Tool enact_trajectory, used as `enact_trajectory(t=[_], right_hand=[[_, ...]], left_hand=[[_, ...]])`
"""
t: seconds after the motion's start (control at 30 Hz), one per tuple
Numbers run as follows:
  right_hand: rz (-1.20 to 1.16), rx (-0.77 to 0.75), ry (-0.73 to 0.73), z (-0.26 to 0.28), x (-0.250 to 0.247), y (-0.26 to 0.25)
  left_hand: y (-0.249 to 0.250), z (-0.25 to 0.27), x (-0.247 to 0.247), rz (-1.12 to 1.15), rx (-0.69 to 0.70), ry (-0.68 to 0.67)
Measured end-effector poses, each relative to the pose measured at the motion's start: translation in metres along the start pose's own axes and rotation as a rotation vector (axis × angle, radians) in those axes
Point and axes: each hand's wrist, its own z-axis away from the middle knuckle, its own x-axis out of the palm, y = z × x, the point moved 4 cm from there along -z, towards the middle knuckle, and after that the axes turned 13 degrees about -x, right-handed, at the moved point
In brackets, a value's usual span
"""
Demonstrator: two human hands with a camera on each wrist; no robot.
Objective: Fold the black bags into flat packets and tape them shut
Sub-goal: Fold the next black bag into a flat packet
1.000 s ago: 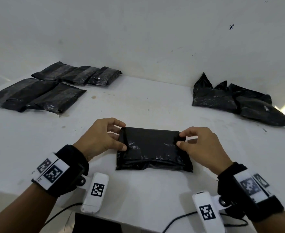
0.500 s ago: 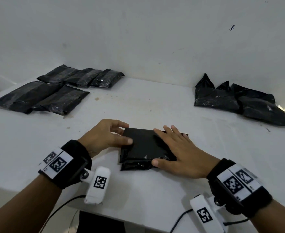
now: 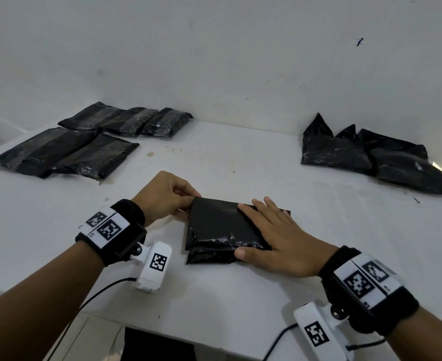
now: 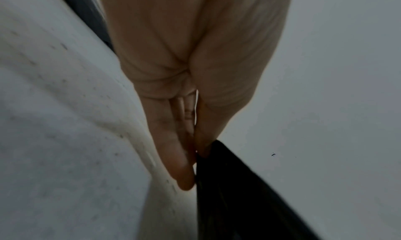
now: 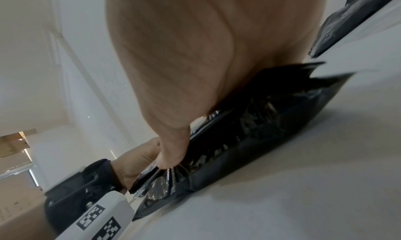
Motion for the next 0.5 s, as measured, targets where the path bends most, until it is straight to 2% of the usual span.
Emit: enact_trajectory(t=[0.5], right_hand=[[-0.009,-0.002,-0.01,0.001,-0.001,-0.003]], left_hand=[[0.008,0.005,-0.004,-0.267,-0.028,0.16]])
